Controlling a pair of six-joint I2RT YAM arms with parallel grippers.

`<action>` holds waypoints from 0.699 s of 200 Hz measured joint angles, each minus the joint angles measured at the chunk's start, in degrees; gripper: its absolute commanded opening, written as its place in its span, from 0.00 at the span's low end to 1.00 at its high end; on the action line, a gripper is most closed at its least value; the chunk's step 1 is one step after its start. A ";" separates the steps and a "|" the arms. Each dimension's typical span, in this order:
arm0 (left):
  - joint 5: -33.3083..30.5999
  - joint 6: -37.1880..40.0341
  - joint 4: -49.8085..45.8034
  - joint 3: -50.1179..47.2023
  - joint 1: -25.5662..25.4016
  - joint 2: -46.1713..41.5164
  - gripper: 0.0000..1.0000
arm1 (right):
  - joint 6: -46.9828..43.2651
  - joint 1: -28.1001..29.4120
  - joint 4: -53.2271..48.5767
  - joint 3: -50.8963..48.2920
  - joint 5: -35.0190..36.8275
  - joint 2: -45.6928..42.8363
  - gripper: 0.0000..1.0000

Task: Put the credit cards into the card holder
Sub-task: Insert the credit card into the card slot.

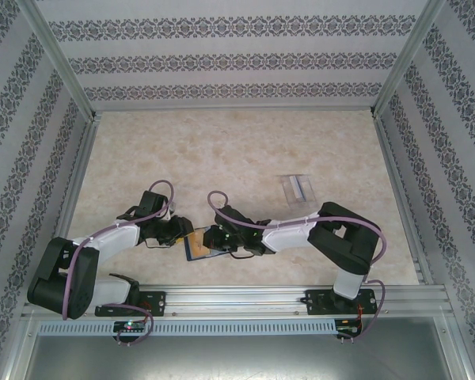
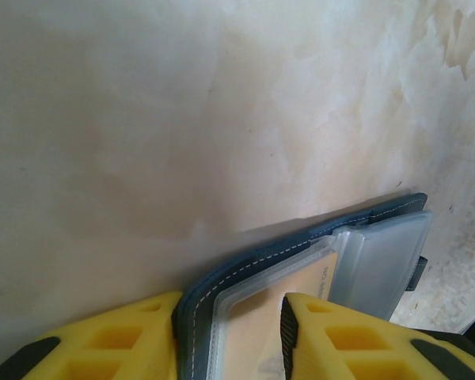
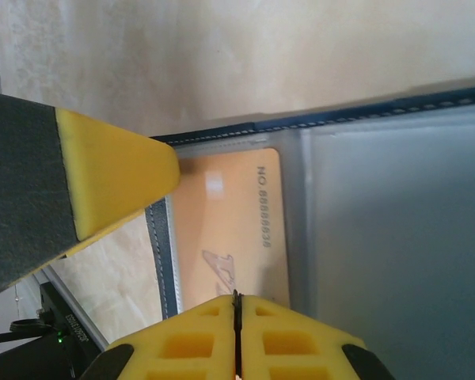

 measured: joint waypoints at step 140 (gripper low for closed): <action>0.37 0.81 -0.90 1.20 0.00 1.46 0.39 | -6.69 0.33 -8.94 1.29 3.93 -2.91 0.27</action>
